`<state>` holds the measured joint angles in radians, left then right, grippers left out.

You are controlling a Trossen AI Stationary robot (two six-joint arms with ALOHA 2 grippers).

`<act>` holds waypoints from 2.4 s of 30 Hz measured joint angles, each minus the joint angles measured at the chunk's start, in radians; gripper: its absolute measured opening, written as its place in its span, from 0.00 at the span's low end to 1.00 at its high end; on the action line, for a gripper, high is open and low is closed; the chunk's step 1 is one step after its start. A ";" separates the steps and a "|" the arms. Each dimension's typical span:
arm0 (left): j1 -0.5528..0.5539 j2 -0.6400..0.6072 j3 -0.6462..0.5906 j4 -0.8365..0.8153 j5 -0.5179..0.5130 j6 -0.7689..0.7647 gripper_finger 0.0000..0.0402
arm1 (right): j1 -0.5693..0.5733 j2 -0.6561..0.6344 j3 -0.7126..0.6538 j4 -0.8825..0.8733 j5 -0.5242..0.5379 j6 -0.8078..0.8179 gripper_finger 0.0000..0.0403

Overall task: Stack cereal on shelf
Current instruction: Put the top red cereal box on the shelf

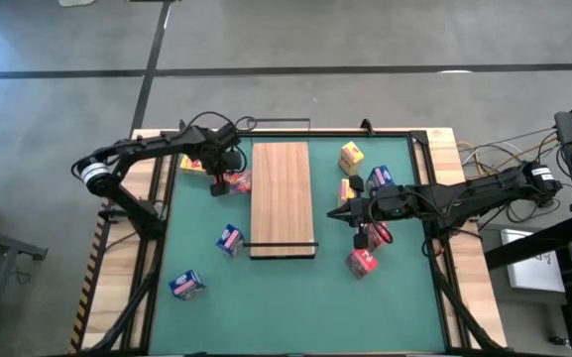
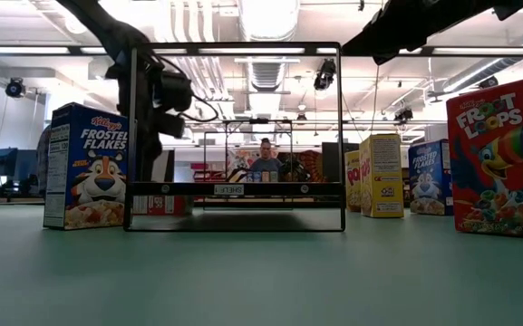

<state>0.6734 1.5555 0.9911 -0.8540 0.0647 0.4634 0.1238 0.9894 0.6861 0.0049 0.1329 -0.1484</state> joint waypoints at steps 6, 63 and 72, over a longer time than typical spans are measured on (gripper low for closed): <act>0.002 0.000 -0.004 0.027 -0.022 0.015 0.92 | 0.000 0.000 0.000 0.000 0.000 0.003 0.02; -0.066 -0.019 0.279 -0.235 -0.103 -0.133 0.77 | 0.000 -0.007 0.000 -0.024 0.000 0.010 0.02; -0.136 -0.018 0.423 -0.345 -0.102 -0.411 0.77 | 0.000 -0.106 -0.023 -0.076 0.000 0.039 0.02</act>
<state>0.5374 1.5375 1.4145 -1.1990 -0.0368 0.0527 0.1242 0.8832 0.6635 -0.0709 0.1326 -0.1090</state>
